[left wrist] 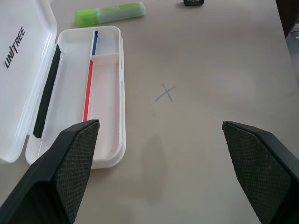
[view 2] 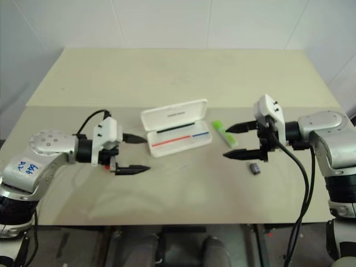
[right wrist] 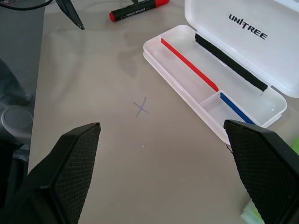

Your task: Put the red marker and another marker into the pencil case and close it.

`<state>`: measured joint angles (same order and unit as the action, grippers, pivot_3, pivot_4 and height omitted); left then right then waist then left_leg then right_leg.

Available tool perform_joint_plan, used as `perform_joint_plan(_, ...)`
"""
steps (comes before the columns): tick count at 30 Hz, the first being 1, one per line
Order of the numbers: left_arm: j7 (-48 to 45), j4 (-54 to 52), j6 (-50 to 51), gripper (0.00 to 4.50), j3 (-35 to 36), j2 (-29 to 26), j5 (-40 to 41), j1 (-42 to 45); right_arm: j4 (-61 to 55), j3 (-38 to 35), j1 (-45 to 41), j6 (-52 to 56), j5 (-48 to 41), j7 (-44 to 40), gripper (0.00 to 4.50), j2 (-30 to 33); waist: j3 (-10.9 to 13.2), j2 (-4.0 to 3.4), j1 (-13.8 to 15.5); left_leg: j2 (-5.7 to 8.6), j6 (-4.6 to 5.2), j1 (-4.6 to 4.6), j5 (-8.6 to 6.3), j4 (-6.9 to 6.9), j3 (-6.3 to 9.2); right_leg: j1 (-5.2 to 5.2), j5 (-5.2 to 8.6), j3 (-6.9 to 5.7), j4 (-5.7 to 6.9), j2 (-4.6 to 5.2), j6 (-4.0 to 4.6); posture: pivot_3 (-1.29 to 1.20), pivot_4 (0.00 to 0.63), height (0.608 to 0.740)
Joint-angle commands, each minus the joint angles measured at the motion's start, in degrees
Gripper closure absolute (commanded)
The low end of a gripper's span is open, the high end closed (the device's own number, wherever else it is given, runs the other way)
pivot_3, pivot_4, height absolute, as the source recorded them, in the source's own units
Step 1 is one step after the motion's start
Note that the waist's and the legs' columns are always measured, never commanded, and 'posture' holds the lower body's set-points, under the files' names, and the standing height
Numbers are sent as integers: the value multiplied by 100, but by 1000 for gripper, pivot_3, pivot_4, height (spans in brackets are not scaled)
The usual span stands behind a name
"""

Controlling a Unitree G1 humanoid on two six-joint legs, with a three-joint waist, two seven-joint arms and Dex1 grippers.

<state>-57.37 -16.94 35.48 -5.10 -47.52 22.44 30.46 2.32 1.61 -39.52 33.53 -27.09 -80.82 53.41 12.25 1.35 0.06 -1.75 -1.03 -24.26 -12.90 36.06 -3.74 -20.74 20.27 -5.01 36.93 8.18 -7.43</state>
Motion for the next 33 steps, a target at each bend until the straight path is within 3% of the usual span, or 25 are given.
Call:
perform_joint_plan(1, 49, -7, -105, 0, -21, 59, -104, 136, -117, -194, -74, -116, -41, 32, 39, 48, 0, 0, -2, 0, 0, 0, 0, 0, 0, 0, 0, 0, 0, 0, 0, 0, 150, 740)
perform_joint_plan(9, 7, 131, -172, 0, -132, 67, -294, 266, -183, -229, -4, -124, -57, 56, 39, 113, 0, 0, -3, 0, 0, 0, 0, 1, 0, 0, 0, 0, 1, 0, 0, 0, 150, 740)
perform_joint_plan(17, 135, 413, -316, 0, -150, 455, -338, 403, -369, -394, 167, -64, -142, 42, 39, 294, 0, 0, 12, 0, 1, -1, 0, 4, 1, 2, 0, -2, 6, 0, -1, 0, 150, 740)
perform_joint_plan(21, 254, 819, -640, 0, -729, 832, -856, 616, -612, -739, 524, -87, -267, 0, 39, 559, 0, 0, 91, 2, 3, 1, -2, 8, 0, 6, -1, -2, 3, 0, -2, 0, 150, 740)
perform_joint_plan(27, 277, 1388, -797, 0, -924, 1421, -1025, 911, -1697, -1141, 661, 375, -935, 282, 39, 555, 0, -1, 119, -2, 4, 1, -3, 12, -1, 2, -1, 2, 4, -3, -2, 0, 150, 740)
perform_joint_plan(33, 378, 1982, -981, 0, -1210, 1738, -1444, 1081, -2193, -1202, 1075, 434, -797, 623, 39, 763, -2, 3, 143, 1, 8, 0, -5, 19, 0, 9, -2, 0, 0, -3, -4, 0, 150, 740)
